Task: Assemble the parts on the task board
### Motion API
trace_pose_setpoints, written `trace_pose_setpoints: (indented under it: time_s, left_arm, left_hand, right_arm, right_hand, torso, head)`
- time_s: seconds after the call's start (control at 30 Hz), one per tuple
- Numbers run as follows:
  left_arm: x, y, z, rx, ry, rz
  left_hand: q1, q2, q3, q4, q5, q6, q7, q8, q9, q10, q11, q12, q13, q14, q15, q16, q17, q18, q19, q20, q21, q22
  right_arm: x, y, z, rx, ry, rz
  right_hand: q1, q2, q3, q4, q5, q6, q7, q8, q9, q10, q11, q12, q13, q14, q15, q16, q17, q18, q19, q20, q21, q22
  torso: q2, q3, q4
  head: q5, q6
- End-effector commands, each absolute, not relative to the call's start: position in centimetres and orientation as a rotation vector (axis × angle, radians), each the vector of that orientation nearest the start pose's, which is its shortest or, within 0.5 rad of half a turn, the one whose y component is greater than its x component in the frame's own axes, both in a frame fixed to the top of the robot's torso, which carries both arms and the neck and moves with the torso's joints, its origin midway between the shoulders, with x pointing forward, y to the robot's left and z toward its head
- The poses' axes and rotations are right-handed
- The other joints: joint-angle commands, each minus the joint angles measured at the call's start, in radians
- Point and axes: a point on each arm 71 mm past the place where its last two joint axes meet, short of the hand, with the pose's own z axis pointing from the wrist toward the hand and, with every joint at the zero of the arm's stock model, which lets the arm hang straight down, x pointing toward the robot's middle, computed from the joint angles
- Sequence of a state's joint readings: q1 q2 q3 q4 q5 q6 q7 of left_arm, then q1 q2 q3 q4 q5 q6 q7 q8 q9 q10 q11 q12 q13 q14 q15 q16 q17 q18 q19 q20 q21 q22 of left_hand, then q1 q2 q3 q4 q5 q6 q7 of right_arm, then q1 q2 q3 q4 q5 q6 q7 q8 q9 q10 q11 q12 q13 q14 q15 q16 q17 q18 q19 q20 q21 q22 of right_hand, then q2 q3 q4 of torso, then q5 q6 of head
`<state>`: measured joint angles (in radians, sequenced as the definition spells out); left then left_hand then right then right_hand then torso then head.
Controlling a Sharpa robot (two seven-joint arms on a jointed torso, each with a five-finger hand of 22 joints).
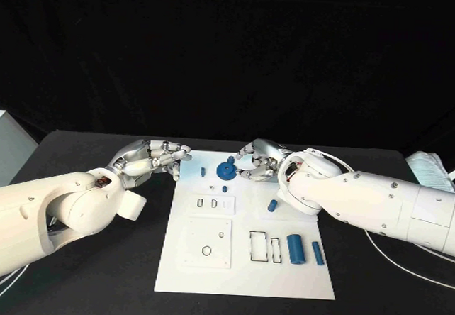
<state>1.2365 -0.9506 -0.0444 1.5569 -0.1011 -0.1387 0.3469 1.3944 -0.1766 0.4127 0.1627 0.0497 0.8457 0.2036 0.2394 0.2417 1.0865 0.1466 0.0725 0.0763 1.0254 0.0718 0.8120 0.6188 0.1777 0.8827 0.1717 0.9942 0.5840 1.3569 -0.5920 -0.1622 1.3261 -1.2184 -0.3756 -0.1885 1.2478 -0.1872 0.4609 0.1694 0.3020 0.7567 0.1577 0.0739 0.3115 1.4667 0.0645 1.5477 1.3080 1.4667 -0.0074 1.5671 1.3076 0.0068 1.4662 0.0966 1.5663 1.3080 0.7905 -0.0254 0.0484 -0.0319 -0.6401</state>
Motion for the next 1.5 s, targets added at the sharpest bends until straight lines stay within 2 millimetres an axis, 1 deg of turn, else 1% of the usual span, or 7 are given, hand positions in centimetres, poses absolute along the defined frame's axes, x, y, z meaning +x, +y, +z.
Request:
trace_pose_setpoints:
  time_s: [0.03, 0.3, 0.47, 0.63, 0.87, 1.1, 1.5]
  left_arm:
    - [48.3, 24.0, -15.9, -0.963, 1.518, -1.613]
    - [48.2, 23.9, -15.8, -0.957, 1.518, -1.625]
    - [48.0, 23.7, -15.6, -0.909, 1.524, -1.657]
    - [48.0, 23.5, -15.6, -0.9, 1.523, -1.676]
    - [48.0, 23.4, -15.6, -0.899, 1.523, -1.681]
    - [48.0, 23.4, -15.6, -0.901, 1.524, -1.677]
    - [48.1, 23.5, -15.7, -0.903, 1.527, -1.672]
  left_hand:
    - [0.0, 0.01, 0.001, -0.001, 0.0, -0.001, 0.004, -0.003, 0.001, -0.002, -0.002, 0.0, -0.001, 0.008, 0.002, -0.006, -0.001, 0.007, -0.005, -0.001, 0.006, 0.0]
    - [0.0, 0.01, 0.001, -0.001, 0.0, -0.002, 0.004, -0.003, 0.002, -0.003, -0.002, 0.0, -0.001, 0.008, 0.002, -0.006, -0.001, 0.007, -0.005, -0.001, 0.006, 0.0]
    - [0.001, 0.009, 0.0, -0.002, 0.0, -0.002, 0.003, -0.004, 0.002, -0.003, -0.002, 0.0, -0.001, 0.007, 0.002, -0.007, -0.001, 0.007, -0.006, -0.001, 0.006, 0.0]
    - [0.0, 0.011, -0.001, 0.0, 0.0, 0.012, -0.01, 0.004, 0.006, 0.006, -0.01, 0.004, 0.0, 0.005, -0.002, -0.008, -0.002, 0.007, -0.008, -0.002, 0.006, -0.001]
    - [-0.001, 0.012, -0.001, 0.0, 0.0, 0.024, -0.015, 0.01, 0.01, 0.012, -0.013, 0.006, 0.001, 0.004, -0.005, -0.008, -0.003, 0.007, -0.009, -0.004, 0.006, -0.002]
    - [-0.001, 0.008, -0.003, -0.001, 0.0, 0.023, -0.013, 0.009, 0.01, 0.012, -0.013, 0.005, 0.001, 0.004, -0.005, -0.008, -0.003, 0.007, -0.009, -0.005, 0.006, -0.002]
    - [-0.001, 0.005, -0.005, -0.002, 0.0, 0.019, -0.009, 0.006, 0.01, 0.008, -0.01, 0.003, 0.0, 0.004, -0.004, -0.008, -0.003, 0.007, -0.009, -0.005, 0.007, -0.002]
  right_arm:
    - [53.1, -14.1, -15.4, -0.006, 1.598, 0.677]
    - [51.7, -17.3, -14.4, 0.021, 1.578, 0.749]
    - [50.9, -21.3, -13.7, 0.055, 1.594, 0.798]
    - [50.8, -25.5, -13.4, 0.1, 1.591, 0.787]
    - [50.7, -29.0, -14.1, 0.1, 1.584, 0.723]
    - [51.1, -30.8, -15.1, 0.104, 1.582, 0.66]
    - [51.9, -30.2, -16.7, 0.105, 1.615, 0.634]
  right_hand:
    - [-0.001, -0.007, -0.001, -0.007, -0.001, -0.005, -0.002, -0.002, -0.001, 0.084, 0.007, 0.002, 0.243, 0.104, 0.004, 0.004, 0.263, -0.007, 0.105, 0.002, 0.004, 0.263]
    - [0.013, -0.011, 0.009, -0.029, -0.006, 0.076, 0.002, 0.018, 0.019, 0.085, 0.012, 0.002, 0.243, 0.104, 0.007, 0.004, 0.263, -0.007, 0.105, 0.005, 0.004, 0.263]
    - [0.035, -0.031, 0.015, -0.062, -0.025, 0.094, 0.009, 0.027, 0.016, 0.072, 0.018, -0.012, 0.231, 0.104, 0.01, 0.004, 0.263, -0.007, 0.105, 0.009, 0.004, 0.263]
    - [0.043, -0.04, 0.015, -0.075, -0.03, 0.102, 0.01, 0.032, 0.014, 0.07, 0.02, -0.014, 0.229, 0.104, 0.008, 0.004, 0.263, -0.007, 0.105, 0.008, 0.004, 0.263]
    - [0.056, -0.051, 0.01, -0.091, -0.032, 0.088, 0.008, 0.026, 0.008, 0.068, 0.019, -0.017, 0.227, 0.104, 0.004, 0.004, 0.263, -0.007, 0.105, 0.005, 0.004, 0.263]
    - [0.06, -0.053, 0.008, -0.095, -0.033, 0.084, 0.008, 0.024, 0.006, 0.066, 0.018, -0.019, 0.225, 0.104, 0.004, 0.004, 0.263, -0.007, 0.105, 0.005, 0.004, 0.263]
    - [0.064, -0.05, 0.008, -0.098, -0.031, 0.08, 0.009, 0.023, 0.004, 0.065, 0.019, -0.02, 0.224, 0.104, 0.004, 0.004, 0.263, -0.007, 0.105, 0.005, 0.004, 0.263]
  torso:
    - [-0.001, 0.001, -0.0008]
    - [-0.003, -0.001, -0.0025]
    - [-0.007, -0.0016, -0.0107]
    - [-0.011, 0.0035, -0.0163]
    - [-0.013, 0.0103, -0.0216]
    - [-0.009, 0.0157, -0.0241]
    - [-0.008, 0.0144, -0.0195]
  head:
    - [0.001, 0.001]
    - [-0.006, 0.006]
    - [-0.009, 0.009]
    - [-0.014, 0.014]
    - [-0.017, 0.012]
    - [-0.019, 0.009]
    - [-0.016, -0.001]
